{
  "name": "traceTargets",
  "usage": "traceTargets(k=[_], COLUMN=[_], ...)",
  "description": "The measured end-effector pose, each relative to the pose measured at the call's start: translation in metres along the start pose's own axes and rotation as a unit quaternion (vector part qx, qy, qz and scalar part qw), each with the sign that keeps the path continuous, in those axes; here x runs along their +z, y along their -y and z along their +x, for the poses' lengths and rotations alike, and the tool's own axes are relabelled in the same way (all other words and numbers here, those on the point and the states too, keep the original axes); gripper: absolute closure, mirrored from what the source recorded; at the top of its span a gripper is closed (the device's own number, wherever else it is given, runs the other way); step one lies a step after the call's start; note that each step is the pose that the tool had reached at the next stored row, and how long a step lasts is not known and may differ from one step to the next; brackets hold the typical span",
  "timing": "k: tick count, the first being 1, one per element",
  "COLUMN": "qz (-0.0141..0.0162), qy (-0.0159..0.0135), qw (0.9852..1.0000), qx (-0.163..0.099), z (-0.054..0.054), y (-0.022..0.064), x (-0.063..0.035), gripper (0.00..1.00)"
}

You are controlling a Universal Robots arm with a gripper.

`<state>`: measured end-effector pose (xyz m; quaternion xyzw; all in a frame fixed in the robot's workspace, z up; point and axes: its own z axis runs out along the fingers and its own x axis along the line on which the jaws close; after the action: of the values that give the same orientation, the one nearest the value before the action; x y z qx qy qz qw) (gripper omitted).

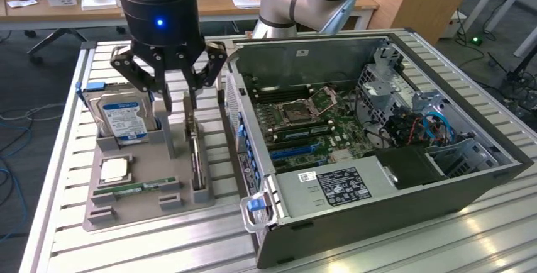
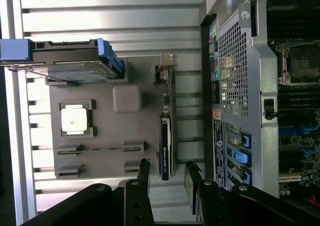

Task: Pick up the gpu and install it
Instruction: 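Pick up the gpu and move the gpu toward the slot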

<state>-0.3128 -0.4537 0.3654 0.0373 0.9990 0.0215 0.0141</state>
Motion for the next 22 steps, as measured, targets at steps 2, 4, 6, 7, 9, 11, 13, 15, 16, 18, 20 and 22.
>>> traceTargets(k=[2,4,6,7,9,11,13,15,16,18,20,22], qz=[0.0001,0.0001,0.0001,0.0001,0.0001,0.0000,-0.0002,-0.0002,-0.0002,-0.0001,-0.0002,-0.0001], qy=[-0.0001,-0.0001,0.0000,-0.0001,-0.0001,0.0000,0.0000,-0.0001,-0.0001,-0.0001,-0.0001,-0.0001], qw=[1.0000,1.0000,1.0000,1.0000,1.0000,1.0000,1.0000,1.0000,1.0000,1.0000,1.0000,1.0000], qx=[0.000,0.000,0.000,0.000,0.000,0.000,0.000,0.000,0.000,0.000,0.000,0.000], z=[0.0000,0.0001,0.0001,0.0001,0.0001,0.0002,0.0002,0.0002,0.0002,0.0002,0.0002,0.0002], y=[0.0000,0.0001,0.0002,0.0002,0.0002,0.0002,0.0002,0.0003,0.0003,0.0003,0.0003,0.0004], x=[0.0013,0.0026,0.0039,0.0043,0.0046,0.0051,0.0057,0.0066,0.0070,0.0076,0.0081,0.0086], gripper=[0.58,0.58,0.58,0.58,0.58,0.58,0.58,0.58,0.58,0.58,0.58,0.58])
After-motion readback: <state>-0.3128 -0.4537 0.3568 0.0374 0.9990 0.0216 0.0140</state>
